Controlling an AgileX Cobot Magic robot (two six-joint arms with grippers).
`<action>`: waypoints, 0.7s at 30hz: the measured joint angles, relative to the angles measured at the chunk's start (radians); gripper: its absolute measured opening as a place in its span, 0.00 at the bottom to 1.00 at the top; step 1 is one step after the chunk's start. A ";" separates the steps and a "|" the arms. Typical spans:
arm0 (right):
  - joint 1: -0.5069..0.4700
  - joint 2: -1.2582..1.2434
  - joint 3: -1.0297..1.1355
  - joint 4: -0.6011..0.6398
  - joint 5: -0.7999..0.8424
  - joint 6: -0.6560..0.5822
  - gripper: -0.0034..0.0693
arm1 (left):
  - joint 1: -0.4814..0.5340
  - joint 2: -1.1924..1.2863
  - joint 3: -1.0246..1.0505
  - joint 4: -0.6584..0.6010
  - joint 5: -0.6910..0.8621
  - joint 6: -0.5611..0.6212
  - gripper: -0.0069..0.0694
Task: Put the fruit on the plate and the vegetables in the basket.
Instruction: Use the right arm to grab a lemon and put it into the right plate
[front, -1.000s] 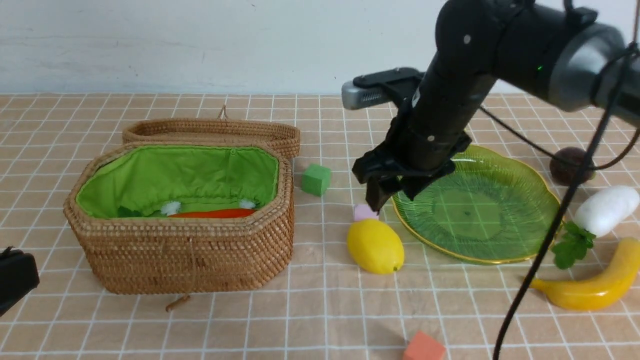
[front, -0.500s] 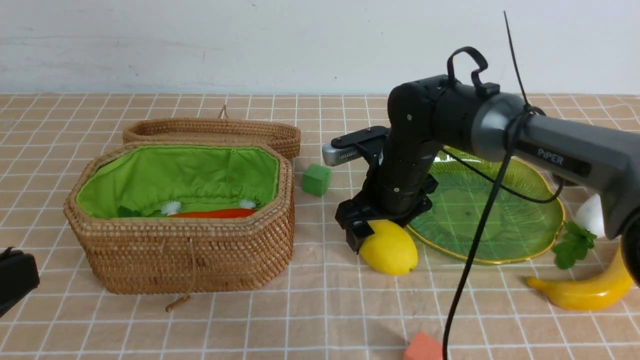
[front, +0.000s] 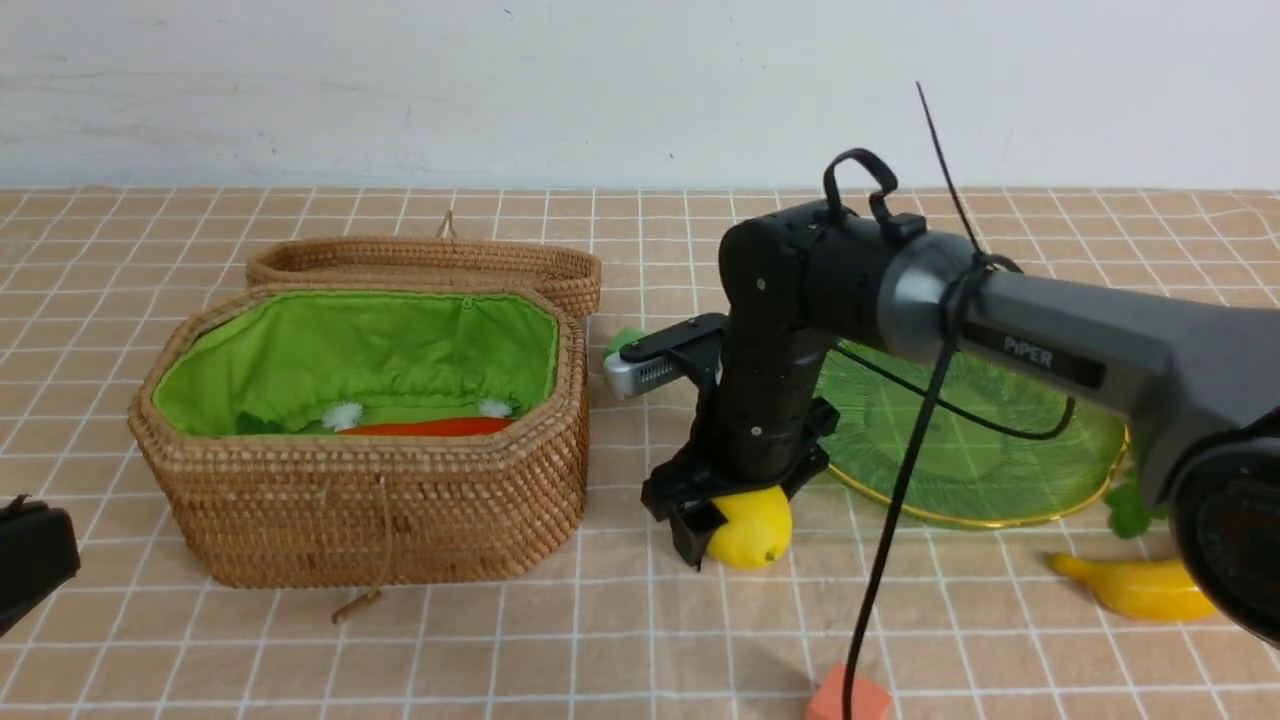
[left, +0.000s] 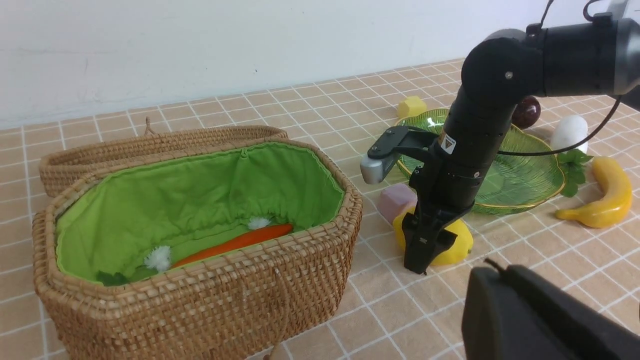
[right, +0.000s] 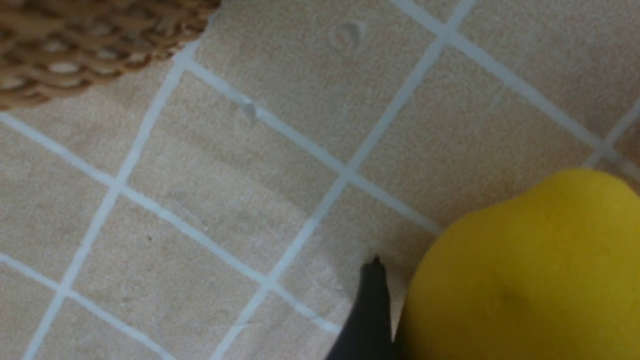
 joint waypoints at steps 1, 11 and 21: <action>0.000 -0.008 -0.020 0.000 0.009 0.005 0.87 | 0.000 0.000 0.000 0.001 0.000 0.000 0.07; -0.203 -0.203 -0.091 -0.120 0.020 0.266 0.87 | 0.000 0.017 0.000 -0.067 -0.095 0.096 0.07; -0.349 -0.111 -0.011 -0.081 -0.084 0.314 0.91 | 0.000 0.143 0.000 -0.561 0.019 0.605 0.07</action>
